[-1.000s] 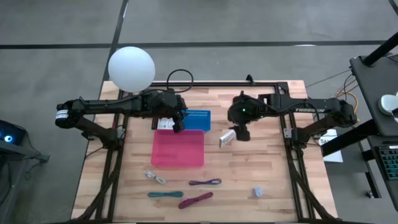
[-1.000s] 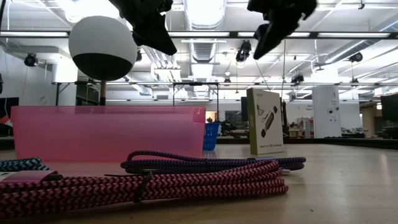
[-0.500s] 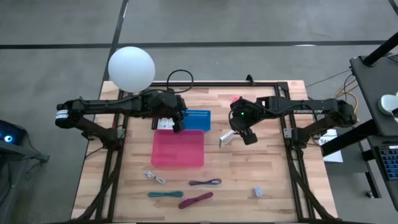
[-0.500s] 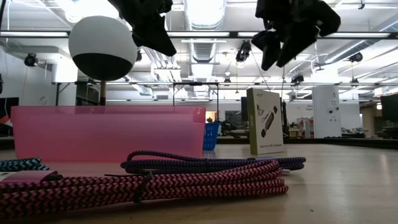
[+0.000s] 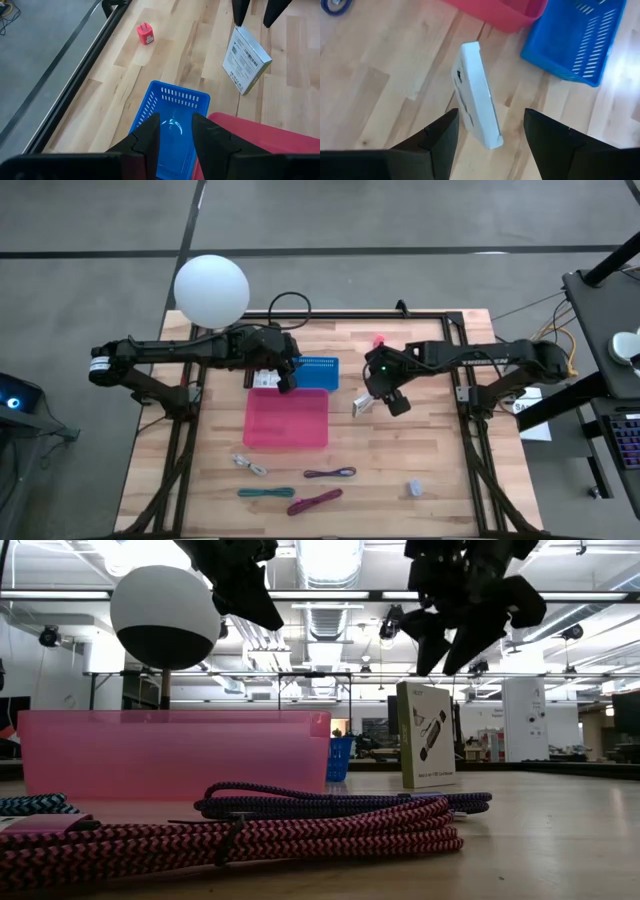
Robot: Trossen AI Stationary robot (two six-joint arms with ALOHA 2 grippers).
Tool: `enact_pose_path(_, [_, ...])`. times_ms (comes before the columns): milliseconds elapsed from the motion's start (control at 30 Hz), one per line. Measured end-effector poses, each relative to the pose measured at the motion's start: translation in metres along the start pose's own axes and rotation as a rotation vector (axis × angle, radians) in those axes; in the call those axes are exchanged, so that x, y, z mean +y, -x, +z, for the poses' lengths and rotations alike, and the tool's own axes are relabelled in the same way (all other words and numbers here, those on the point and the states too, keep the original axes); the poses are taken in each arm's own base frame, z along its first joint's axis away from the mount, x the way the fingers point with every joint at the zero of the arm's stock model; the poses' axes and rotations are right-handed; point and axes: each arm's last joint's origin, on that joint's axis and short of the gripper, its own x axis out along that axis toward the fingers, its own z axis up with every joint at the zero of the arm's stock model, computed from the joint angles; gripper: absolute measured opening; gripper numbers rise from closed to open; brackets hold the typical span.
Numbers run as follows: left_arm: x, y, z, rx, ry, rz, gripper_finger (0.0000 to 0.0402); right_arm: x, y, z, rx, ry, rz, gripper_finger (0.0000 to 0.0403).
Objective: Pick and place items into bin
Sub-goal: Put the card reader box into the black bin
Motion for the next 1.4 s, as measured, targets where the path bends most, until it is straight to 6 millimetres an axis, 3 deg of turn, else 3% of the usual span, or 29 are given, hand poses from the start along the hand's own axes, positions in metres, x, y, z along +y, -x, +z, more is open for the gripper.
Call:
enact_pose_path(300, [0.000,0.000,0.000,0.000,0.000,0.000,0.0096,-0.002,-0.024,-0.001,0.071,0.016,0.040,0.0208])
enact_pose_path(533, [0.000,0.000,0.000,0.001,0.000,0.000,0.0096,-0.002,-0.032,-0.001,0.096,0.013,0.051,0.0190])
enact_pose_path(733, [0.000,0.000,0.000,0.001,0.000,0.000,0.0096,-0.002,-0.033,-0.001,0.100,0.011,0.053,0.0150])
enact_pose_path(1133, [0.000,0.000,0.000,0.001,-0.001,0.000,0.0096,-0.002,-0.033,-0.002,0.113,-0.082,0.052,0.0031])
enact_pose_path(1400, [0.000,0.000,0.000,0.001,0.000,0.000,0.0096,-0.002,-0.031,-0.004,0.134,-0.159,0.025,0.0026])
